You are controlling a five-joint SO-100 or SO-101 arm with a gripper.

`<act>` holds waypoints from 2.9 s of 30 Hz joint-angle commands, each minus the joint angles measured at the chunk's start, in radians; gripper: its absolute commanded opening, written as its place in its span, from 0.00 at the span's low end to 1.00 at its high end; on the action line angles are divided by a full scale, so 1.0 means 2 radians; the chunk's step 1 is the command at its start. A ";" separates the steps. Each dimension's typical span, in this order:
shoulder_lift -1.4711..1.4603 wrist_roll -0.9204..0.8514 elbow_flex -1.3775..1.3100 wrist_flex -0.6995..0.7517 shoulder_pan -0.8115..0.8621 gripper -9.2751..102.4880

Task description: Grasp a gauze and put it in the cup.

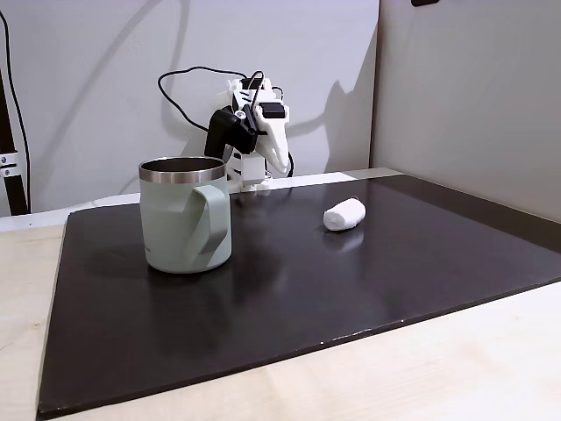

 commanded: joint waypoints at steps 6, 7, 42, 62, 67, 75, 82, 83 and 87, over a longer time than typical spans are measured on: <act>0.006 -0.005 -0.003 -0.015 -0.018 0.08; 0.006 -0.005 -0.003 -0.015 -0.018 0.08; -0.305 0.010 -0.403 0.150 -0.055 0.09; -0.781 -0.015 -0.814 0.441 -0.110 0.35; -0.840 -0.023 -0.846 0.447 -0.133 0.41; -0.910 -0.021 -0.869 0.430 -0.150 0.43; -0.974 -0.018 -0.881 0.408 -0.150 0.42; -0.981 -0.017 -0.881 0.405 -0.150 0.42; -1.007 -0.011 -0.884 0.391 -0.150 0.42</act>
